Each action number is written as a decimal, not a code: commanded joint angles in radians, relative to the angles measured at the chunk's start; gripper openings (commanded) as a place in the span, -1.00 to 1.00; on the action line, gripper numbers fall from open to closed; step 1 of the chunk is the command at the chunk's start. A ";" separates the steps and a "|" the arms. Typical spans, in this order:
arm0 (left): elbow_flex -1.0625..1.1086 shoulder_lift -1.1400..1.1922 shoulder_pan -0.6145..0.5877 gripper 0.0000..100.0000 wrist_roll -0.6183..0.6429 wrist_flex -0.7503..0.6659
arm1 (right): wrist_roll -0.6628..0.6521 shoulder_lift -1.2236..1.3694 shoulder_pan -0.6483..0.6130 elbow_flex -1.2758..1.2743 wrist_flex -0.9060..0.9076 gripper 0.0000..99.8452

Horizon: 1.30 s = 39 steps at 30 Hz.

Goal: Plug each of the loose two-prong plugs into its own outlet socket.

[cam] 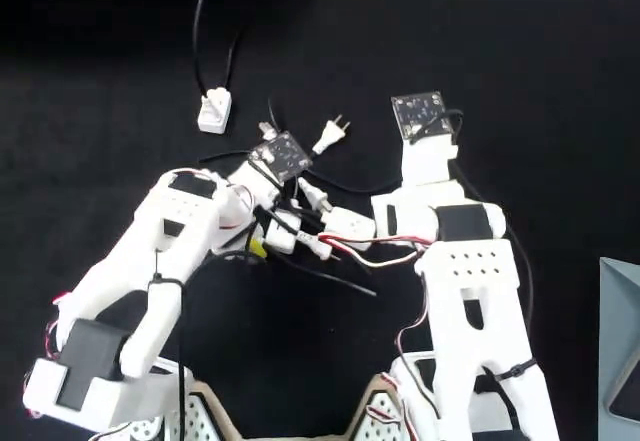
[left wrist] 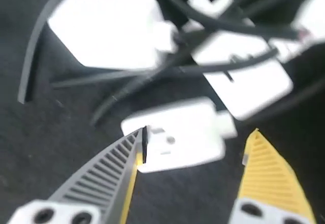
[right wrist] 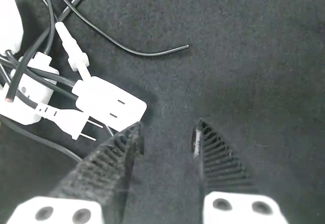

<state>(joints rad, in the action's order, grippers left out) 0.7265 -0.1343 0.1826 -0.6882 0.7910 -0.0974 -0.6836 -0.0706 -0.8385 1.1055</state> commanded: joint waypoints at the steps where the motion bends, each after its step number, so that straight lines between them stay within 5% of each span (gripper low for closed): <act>1: -0.002 0.068 0.004 -0.42 0.041 -0.080 | 0.000 -0.019 0.006 0.007 -0.014 -0.67; 13: -0.007 0.084 0.010 -0.95 0.068 -0.124 | 0.000 -0.019 0.006 0.007 -0.014 -0.67; 29: 0.007 -0.420 0.041 -0.94 0.161 0.427 | 0.000 -0.019 0.006 0.007 -0.014 -0.67; 35: 0.010 -0.459 0.035 -0.94 0.230 0.443 | 0.000 -0.019 0.006 0.005 -0.014 -0.67; 39: 0.054 -0.367 0.039 -0.94 0.290 0.327 | 0.000 -0.019 0.006 0.005 -0.014 -0.67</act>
<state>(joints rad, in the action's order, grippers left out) 0.7695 -0.5393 0.2133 -0.4411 1.1976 -0.0974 -0.6836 -0.0706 -0.8385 1.1055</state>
